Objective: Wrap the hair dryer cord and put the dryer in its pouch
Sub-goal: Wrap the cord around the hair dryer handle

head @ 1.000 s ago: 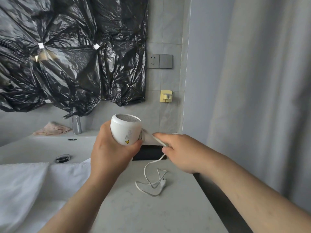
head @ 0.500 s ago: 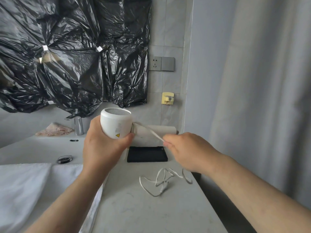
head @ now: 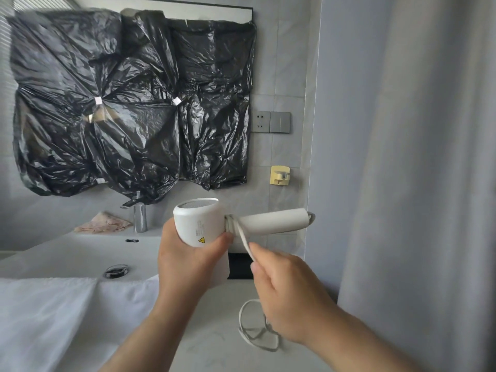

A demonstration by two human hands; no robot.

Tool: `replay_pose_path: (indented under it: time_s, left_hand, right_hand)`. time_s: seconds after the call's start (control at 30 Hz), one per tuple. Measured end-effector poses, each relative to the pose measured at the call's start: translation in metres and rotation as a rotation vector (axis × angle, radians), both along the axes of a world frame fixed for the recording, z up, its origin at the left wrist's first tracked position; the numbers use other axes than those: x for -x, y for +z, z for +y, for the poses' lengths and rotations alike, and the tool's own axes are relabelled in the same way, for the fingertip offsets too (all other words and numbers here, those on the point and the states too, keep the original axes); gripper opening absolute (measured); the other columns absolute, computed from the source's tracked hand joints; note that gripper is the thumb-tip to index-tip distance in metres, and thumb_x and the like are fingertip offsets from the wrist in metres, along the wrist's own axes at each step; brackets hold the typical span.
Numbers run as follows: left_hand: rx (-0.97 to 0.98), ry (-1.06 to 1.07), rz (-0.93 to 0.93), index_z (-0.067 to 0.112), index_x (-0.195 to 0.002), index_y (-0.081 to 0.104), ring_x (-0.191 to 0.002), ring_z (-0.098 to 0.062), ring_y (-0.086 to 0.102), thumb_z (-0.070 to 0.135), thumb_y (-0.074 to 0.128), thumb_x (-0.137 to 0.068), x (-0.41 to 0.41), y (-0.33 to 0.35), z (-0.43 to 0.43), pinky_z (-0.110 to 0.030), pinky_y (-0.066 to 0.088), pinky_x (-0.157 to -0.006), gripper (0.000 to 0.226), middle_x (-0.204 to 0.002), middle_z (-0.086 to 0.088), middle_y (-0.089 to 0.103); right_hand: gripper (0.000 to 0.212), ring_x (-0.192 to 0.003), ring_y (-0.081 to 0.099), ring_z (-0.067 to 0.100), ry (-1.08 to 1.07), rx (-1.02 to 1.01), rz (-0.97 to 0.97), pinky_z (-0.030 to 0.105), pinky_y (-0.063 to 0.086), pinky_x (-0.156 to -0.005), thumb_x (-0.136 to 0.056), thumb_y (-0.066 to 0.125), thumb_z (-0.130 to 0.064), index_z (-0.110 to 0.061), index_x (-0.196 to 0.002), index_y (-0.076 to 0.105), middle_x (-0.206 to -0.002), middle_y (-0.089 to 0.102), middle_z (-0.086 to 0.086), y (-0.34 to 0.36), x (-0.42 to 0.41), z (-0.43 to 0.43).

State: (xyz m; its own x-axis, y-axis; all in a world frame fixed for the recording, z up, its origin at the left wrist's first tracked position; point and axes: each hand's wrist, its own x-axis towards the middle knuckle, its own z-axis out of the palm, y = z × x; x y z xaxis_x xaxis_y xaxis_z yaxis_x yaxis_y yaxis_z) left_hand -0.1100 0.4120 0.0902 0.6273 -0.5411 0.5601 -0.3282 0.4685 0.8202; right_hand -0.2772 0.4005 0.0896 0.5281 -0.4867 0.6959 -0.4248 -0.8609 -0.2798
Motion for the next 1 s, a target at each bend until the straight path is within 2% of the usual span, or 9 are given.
replay_pose_path:
  time_s: [0.07,0.1,0.17,0.27,0.43,0.63,0.73,0.83,1.0]
  left_hand:
    - [0.0,0.009,-0.024,0.022,-0.099,0.058,-0.074,-0.015,0.067,0.041,0.082,-0.051,0.001,0.0,0.001,-0.034,0.054,-0.06,0.057,-0.085,0.001,0.068]
    - [0.001,0.01,-0.028,0.022,-0.1,0.058,-0.074,-0.014,0.066,0.04,0.082,-0.052,0.001,0.0,0.002,-0.033,0.053,-0.061,0.056,-0.085,0.001,0.068]
    - [0.003,0.007,-0.024,0.023,-0.101,0.057,-0.077,-0.014,0.067,0.039,0.083,-0.052,0.001,-0.001,0.004,-0.034,0.054,-0.063,0.057,-0.088,0.002,0.067]
    - [0.002,-0.011,-0.032,0.024,-0.102,0.057,-0.074,-0.008,0.065,0.04,0.083,-0.051,0.002,-0.003,0.008,-0.03,0.051,-0.063,0.059,-0.088,0.003,0.067]
    - [0.033,-0.092,-0.021,0.02,-0.096,0.059,-0.07,-0.017,0.066,0.05,0.084,-0.045,0.006,-0.001,0.012,-0.039,0.056,-0.061,0.065,-0.082,-0.003,0.07]
    - [0.021,-0.242,0.106,0.012,-0.092,0.065,-0.072,-0.031,0.069,0.041,0.083,-0.048,0.009,-0.001,0.006,-0.054,0.058,-0.064,0.055,-0.082,-0.015,0.072]
    - [-0.036,-0.35,0.23,0.01,-0.095,0.068,-0.074,-0.031,0.068,0.04,0.083,-0.049,0.014,0.0,0.005,-0.05,0.058,-0.065,0.057,-0.087,-0.019,0.073]
    - [-0.103,-0.436,0.315,0.01,-0.095,0.07,-0.071,-0.031,0.068,0.038,0.082,-0.05,0.018,0.003,0.005,-0.052,0.058,-0.065,0.054,-0.086,-0.021,0.072]
    - [-0.169,-0.548,0.398,0.007,-0.105,0.067,-0.07,-0.032,0.067,0.03,0.08,-0.063,0.024,0.002,0.008,-0.037,0.055,-0.054,0.05,-0.087,-0.021,0.07]
  right_hand:
    - [0.043,-0.06,0.044,-0.001,-0.005,-0.159,-0.089,0.02,0.033,-0.065,-0.097,0.036,-0.038,-0.042,-0.139,0.041,-0.059,0.049,-0.025,0.002,-0.002,0.001]
    - [0.046,-0.061,0.049,-0.001,0.014,-0.239,-0.121,0.018,0.035,-0.065,-0.099,0.039,-0.037,-0.039,-0.145,0.038,-0.059,0.052,-0.029,0.003,-0.003,0.001]
    - [0.042,-0.063,0.057,0.002,0.095,-0.385,-0.182,0.01,0.036,-0.061,-0.102,0.043,-0.027,-0.037,-0.143,0.043,-0.056,0.052,-0.028,0.006,-0.001,0.003]
    - [0.04,-0.042,0.032,0.001,0.253,-0.667,-0.264,0.008,0.028,-0.047,-0.103,0.042,-0.017,-0.039,-0.136,0.05,-0.045,0.033,-0.018,0.013,0.005,0.008]
    - [0.038,-0.045,0.015,0.007,0.452,-0.947,-0.329,0.017,0.016,-0.04,-0.103,0.04,-0.017,-0.04,-0.128,0.058,-0.054,0.022,-0.01,0.02,0.009,0.015]
    - [0.036,-0.048,0.014,0.008,0.466,-0.947,-0.396,0.021,0.011,-0.044,-0.101,0.043,-0.019,-0.042,-0.119,0.065,-0.059,0.02,-0.005,0.014,0.014,0.005]
    - [0.027,-0.046,0.018,0.008,0.433,-0.919,-0.503,0.021,0.013,-0.044,-0.098,0.05,-0.018,-0.028,-0.112,0.071,-0.056,0.024,-0.005,0.006,0.012,-0.002]
    - [0.025,-0.043,0.023,0.008,0.366,-0.917,-0.525,0.018,0.019,-0.039,-0.095,0.056,-0.019,-0.017,-0.082,0.077,-0.052,0.03,-0.004,0.003,0.012,-0.009]
    - [0.029,-0.042,0.023,0.01,0.251,-0.954,-0.459,0.019,0.016,-0.039,-0.09,0.064,-0.023,-0.01,-0.064,0.067,-0.049,0.034,-0.001,0.009,0.019,-0.02]
